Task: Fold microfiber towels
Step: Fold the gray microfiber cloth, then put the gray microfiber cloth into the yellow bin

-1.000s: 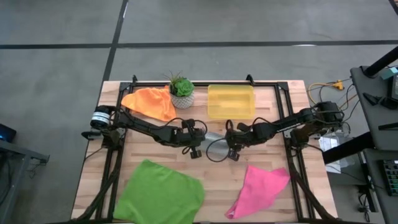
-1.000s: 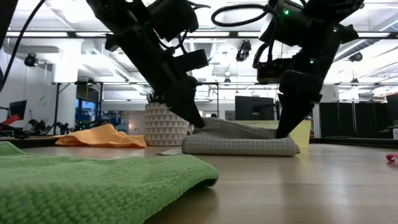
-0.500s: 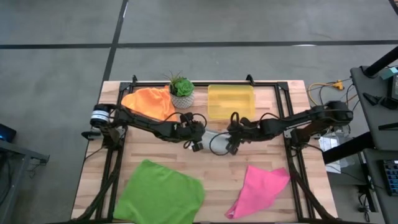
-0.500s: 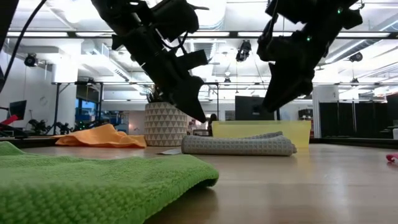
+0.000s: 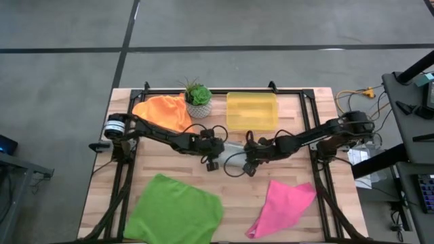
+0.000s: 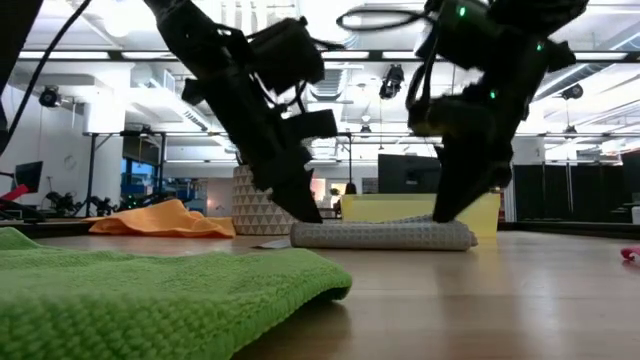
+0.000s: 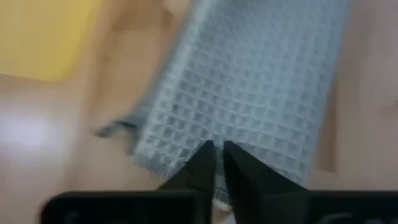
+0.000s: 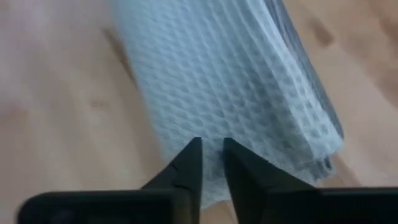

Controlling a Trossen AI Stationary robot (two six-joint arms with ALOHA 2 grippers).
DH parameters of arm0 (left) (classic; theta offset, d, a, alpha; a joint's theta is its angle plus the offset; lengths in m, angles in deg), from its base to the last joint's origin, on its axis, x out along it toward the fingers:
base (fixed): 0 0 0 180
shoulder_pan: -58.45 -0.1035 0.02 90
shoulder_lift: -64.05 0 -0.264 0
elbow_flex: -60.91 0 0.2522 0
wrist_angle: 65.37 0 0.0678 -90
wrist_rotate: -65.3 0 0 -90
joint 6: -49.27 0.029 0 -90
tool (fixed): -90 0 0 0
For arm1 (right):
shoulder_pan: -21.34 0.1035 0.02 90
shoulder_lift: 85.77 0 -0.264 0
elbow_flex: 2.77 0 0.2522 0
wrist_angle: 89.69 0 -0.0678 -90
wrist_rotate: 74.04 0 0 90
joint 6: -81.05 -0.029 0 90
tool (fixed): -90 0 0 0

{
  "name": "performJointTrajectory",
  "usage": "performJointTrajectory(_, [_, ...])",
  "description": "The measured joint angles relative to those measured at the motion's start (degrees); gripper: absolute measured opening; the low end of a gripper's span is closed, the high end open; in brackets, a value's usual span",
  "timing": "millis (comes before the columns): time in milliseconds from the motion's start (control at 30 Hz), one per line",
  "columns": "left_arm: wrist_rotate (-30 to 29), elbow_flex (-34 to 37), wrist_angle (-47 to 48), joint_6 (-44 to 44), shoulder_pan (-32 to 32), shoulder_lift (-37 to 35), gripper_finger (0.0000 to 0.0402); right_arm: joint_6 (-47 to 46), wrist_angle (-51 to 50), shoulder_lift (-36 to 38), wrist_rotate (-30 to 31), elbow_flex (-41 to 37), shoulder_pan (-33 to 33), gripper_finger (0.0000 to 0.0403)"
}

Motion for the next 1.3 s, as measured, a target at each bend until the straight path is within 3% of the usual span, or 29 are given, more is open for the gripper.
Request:
performJointTrajectory(133, [0.88, -0.07, 0.89, -5.99, 1.36, 1.08, 0.0012, -0.92, -0.36, -2.83, -0.01, 0.01, -1.4, 0.0014])
performJointTrajectory(300, [4.97, -0.11, 1.18, -11.67, 4.46, 1.4, 0.0005, 0.49, -0.99, -3.08, 0.76, 0.15, -4.42, 0.0012])
performJointTrajectory(400, [10.29, -0.16, 0.75, -11.77, 6.12, 1.3, 0.0001, 2.21, -2.09, -1.86, 2.3, 0.15, -6.25, 0.0012])
performJointTrajectory(500, [11.65, -0.22, 2.38, -11.79, 7.12, -0.47, 0.0001, 4.5, -2.46, 1.51, 3.68, 0.29, -6.65, 0.0012])
performJointTrajectory(800, [8.79, -0.33, 1.32, -10.09, 6.74, -6.5, 0.0001, 11.58, 0.43, 11.65, 2.46, -0.02, 2.95, 0.0012])
performJointTrajectory(967, [16.86, -0.11, -4.47, -7.02, 7.83, -5.9, 0.0003, 17.22, 5.73, 10.9, -0.24, -0.6, 10.81, 0.0013])
performJointTrajectory(1100, [18.2, 0.09, -7.46, -6.68, 9.96, -3.75, 0.0035, 22.9, 10.66, 6.44, -0.27, -0.63, 15.89, 0.0035])
performJointTrajectory(1300, [15.33, 0.0, -7.55, -7.24, 13.18, -1.28, 0.0122, 23.48, 11.67, -0.46, -0.14, -0.68, 17.79, 0.0106])
